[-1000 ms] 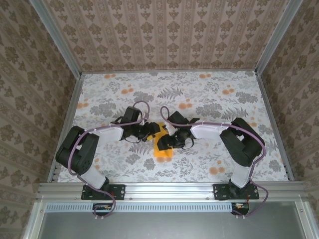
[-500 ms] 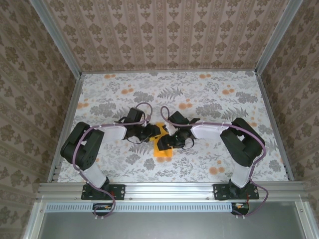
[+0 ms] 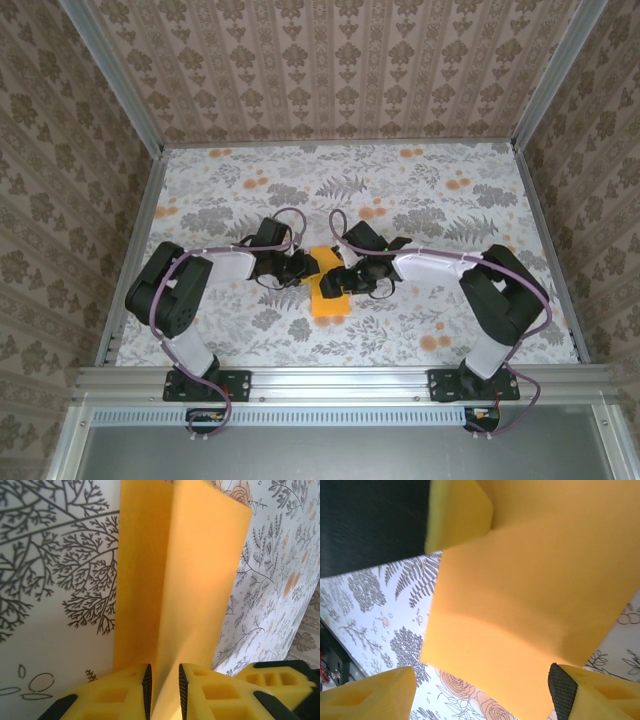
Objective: Fold a paper plane with a square sheet of paper (pick it up from the middle)
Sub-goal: Fold the triangle a second time at the center of the table.
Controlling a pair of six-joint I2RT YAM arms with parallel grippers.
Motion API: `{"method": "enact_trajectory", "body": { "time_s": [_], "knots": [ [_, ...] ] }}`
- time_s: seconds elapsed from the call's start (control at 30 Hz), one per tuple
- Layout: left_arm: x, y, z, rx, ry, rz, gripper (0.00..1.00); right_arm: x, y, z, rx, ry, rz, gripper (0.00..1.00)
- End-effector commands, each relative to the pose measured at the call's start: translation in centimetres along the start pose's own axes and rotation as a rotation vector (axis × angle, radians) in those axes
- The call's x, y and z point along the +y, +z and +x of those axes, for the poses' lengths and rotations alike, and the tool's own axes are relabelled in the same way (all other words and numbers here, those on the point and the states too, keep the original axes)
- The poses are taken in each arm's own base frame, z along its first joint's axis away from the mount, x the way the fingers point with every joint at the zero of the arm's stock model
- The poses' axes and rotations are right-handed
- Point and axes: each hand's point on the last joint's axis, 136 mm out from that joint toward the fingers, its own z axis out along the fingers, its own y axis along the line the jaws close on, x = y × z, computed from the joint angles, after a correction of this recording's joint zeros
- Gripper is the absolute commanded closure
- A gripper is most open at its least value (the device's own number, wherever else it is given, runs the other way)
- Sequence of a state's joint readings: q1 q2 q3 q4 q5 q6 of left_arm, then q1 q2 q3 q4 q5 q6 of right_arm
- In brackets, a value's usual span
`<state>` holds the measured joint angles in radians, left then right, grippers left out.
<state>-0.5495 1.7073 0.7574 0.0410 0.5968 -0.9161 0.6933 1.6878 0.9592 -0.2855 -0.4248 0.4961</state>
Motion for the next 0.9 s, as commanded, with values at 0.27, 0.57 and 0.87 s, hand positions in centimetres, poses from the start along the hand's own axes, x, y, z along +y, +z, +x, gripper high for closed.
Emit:
{"method": "enact_trajectory", "body": {
  "time_s": [0.27, 0.57, 0.87],
  "knots": [
    [0.1, 0.2, -0.2, 0.004, 0.026, -0.021, 0.78, -0.7, 0.2, -2.3, -0.074, 0.086, 0.042, 0.58],
    [0.0, 0.0, 0.0, 0.003, 0.030, -0.018, 0.79, -3.2, 1.7, -3.5, -0.066, 0.125, 0.170, 0.71],
    [-0.6, -0.6, 1.2, 0.017, 0.021, 0.041, 0.76, -5.0, 2.5, -2.2, -0.030, 0.173, 0.236, 0.73]
  ]
}}
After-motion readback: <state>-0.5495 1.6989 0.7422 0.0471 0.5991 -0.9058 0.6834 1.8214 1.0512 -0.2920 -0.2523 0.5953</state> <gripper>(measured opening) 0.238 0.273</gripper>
